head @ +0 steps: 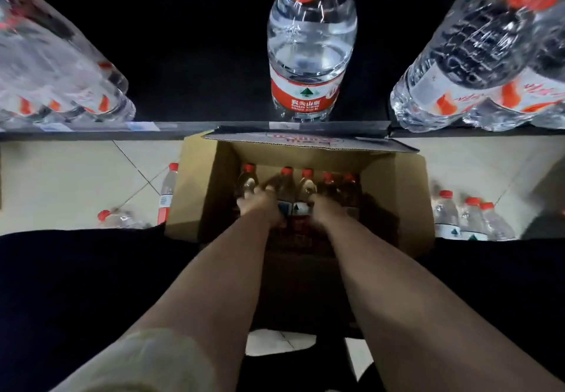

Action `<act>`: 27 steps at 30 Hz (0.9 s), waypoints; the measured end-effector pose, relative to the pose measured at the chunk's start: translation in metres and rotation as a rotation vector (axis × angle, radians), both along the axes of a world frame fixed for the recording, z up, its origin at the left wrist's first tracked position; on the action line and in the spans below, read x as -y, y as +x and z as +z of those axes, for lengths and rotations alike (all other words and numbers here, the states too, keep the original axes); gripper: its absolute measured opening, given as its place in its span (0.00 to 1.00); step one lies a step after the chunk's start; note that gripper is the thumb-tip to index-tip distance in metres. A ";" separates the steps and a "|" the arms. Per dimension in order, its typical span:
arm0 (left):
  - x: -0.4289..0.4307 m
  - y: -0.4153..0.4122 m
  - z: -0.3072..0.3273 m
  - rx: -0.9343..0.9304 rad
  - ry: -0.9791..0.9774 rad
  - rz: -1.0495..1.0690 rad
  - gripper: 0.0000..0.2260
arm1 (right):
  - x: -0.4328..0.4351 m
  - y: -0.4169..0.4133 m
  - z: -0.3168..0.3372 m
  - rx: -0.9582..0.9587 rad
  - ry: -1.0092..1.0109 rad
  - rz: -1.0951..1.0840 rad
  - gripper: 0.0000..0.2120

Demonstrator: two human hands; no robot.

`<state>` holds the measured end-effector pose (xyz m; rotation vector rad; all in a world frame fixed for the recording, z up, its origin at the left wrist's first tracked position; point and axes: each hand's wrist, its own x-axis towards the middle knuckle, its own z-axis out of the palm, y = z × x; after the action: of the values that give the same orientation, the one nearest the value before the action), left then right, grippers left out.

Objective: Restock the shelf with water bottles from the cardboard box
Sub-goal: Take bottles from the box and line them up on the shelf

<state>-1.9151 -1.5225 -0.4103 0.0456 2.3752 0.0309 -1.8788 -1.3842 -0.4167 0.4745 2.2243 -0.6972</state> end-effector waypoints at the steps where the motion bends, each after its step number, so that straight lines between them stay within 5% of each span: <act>1: 0.002 -0.006 -0.010 0.018 0.021 0.041 0.37 | 0.002 -0.005 -0.010 0.012 -0.036 -0.050 0.19; 5: 0.010 -0.020 -0.068 0.163 0.161 0.197 0.41 | 0.004 -0.015 -0.046 0.040 -0.141 -0.297 0.19; 14: 0.014 0.013 -0.157 0.346 0.413 0.546 0.28 | 0.013 0.010 -0.083 -0.112 -0.138 -0.500 0.14; 23: 0.017 0.008 -0.115 0.340 0.466 0.652 0.28 | 0.008 0.014 -0.086 -0.111 -0.063 -0.463 0.11; 27: 0.029 0.002 -0.100 0.467 0.594 0.880 0.30 | 0.011 0.009 -0.086 -0.007 -0.131 -0.471 0.14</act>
<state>-1.9133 -1.5513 -0.5103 -0.6473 1.6816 1.0352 -1.8696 -1.3953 -0.5030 0.9443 2.0703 -1.0779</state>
